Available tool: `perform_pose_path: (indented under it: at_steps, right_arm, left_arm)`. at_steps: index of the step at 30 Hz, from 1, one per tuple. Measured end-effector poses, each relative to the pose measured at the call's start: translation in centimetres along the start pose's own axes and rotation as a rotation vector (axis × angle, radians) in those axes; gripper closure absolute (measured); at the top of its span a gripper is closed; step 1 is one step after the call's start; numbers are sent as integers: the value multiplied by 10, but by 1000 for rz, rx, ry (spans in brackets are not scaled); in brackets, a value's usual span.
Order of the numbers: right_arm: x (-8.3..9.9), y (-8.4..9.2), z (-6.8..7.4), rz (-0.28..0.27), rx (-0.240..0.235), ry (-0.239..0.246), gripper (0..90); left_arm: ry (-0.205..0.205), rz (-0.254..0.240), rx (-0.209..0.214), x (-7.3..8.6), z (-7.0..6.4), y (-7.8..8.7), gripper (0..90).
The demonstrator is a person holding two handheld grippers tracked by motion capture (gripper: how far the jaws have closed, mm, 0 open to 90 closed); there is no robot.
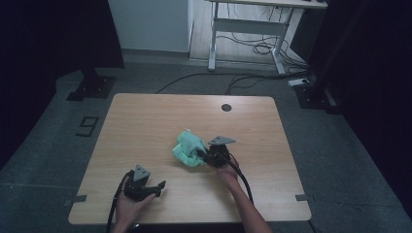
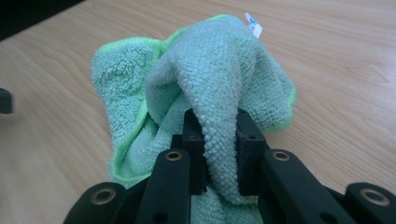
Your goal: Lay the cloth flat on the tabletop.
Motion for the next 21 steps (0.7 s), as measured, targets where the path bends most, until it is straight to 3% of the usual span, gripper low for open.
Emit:
perform_pose_path:
  at_steps: [10, 21]
  right_arm:
    - [6, 35, 4, -68, -21, -1, 777]
    - [45, 64, 13, -78, -30, -24, 776]
  left_arm:
    - [1, -3, 2, 0, -1, -1, 254]
    - [-4, -2, 6, -1, -4, -2, 254]
Point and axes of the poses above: each handheld gripper's, and its own axes: y roughly backward along the jaws, x roughly out of its underside, z roughly to its left, the point moved 3 cm from there along -y, roughly forward along the jaws, and after that the axes turned 4 degrees about z, right-handed, at the moved point
